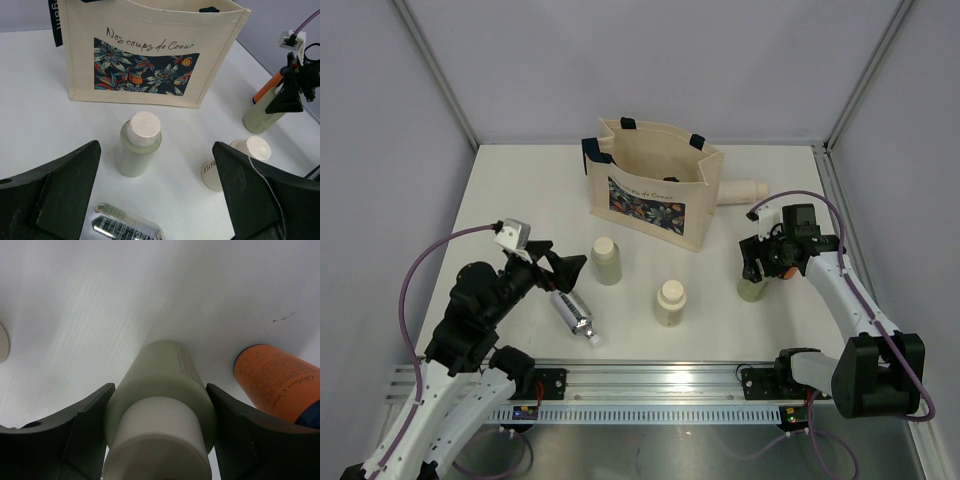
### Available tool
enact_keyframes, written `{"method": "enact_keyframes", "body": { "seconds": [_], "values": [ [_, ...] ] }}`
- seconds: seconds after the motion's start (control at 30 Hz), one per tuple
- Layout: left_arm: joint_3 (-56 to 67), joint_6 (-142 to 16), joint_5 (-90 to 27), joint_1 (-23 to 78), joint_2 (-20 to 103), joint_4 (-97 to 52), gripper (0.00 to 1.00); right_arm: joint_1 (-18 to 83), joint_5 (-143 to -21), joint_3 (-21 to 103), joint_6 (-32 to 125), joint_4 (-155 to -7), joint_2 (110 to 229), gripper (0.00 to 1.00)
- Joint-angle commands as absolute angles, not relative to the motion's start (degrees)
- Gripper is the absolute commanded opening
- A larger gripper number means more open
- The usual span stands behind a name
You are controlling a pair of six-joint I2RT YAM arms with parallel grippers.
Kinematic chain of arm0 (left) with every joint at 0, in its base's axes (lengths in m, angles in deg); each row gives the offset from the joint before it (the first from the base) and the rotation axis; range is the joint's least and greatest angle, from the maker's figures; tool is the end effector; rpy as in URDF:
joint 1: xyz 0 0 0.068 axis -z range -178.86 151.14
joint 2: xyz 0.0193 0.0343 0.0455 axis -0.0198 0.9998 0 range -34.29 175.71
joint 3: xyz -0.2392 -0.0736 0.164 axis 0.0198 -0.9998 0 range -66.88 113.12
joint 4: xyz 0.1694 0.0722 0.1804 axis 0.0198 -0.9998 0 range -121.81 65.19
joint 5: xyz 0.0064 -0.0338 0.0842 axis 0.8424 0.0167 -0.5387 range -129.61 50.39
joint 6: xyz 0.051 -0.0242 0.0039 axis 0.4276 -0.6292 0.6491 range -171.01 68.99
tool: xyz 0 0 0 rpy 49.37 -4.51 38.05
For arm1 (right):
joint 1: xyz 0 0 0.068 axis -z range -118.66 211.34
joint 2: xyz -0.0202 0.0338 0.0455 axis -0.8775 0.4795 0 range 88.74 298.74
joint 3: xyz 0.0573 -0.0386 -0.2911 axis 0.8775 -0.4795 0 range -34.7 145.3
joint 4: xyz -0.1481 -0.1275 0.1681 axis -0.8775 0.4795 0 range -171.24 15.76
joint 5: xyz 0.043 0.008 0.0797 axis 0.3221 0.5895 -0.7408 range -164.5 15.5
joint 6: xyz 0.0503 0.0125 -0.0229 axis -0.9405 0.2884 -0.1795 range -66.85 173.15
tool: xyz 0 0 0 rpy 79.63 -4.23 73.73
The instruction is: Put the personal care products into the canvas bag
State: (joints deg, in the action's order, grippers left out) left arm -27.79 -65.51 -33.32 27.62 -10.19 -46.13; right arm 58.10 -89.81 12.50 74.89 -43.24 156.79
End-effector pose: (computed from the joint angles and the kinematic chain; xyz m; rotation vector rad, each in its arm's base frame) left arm 0.0734 -0.0414 0.3402 0.2633 1.6995 -0.6267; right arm 0.2148 0.0228 0.2578 -0.6462 2.4744 0.2245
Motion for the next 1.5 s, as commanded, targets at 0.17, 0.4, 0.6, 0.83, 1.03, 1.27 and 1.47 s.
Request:
{"method": "enact_keyframes", "body": {
  "seconds": [0.17, 0.4, 0.6, 0.83, 1.03, 1.27, 1.47],
  "values": [
    [-28.3, -67.27, -25.46, 27.42, -8.89, -43.0, 0.99, 57.92, -100.15, 22.07, 72.67, -37.39, 155.89, 0.0],
    [-27.69, -66.22, -25.54, 27.42, -8.36, -43.18, 0.99, 57.83, -110.33, 27.08, 67.57, -36.07, 156.15, 0.0],
    [-27.42, -66.56, -26.07, 27.42, -8.36, -43.62, 0.99, 57.83, -119.74, 37.69, 61.87, -34.92, 159.57, 0.0],
    [-28.12, -66.74, -27.92, 27.42, -8.8, -43.18, 0.99, 57.65, -130.56, 49.22, 47.9, -41.68, 165.46, 0.0],
    [-28.56, -67.44, -29.15, 27.42, -8.71, -42.65, 0.99, 55.98, -131.1, 61.96, 34.72, -53.53, 173.11, 0.0],
    [-28.04, -66.83, -30.11, 27.42, -7.22, -42.82, 0.99, 51.07, -121.63, 80.58, 27.4, -63.14, 188.21, 0.0],
    [-27.69, -65.86, -31.61, 27.42, -5.55, -44.23, 0.99, 45.09, -110.39, 97.82, 39.42, -55.25, 203.16, 0.0]
  ]
}}
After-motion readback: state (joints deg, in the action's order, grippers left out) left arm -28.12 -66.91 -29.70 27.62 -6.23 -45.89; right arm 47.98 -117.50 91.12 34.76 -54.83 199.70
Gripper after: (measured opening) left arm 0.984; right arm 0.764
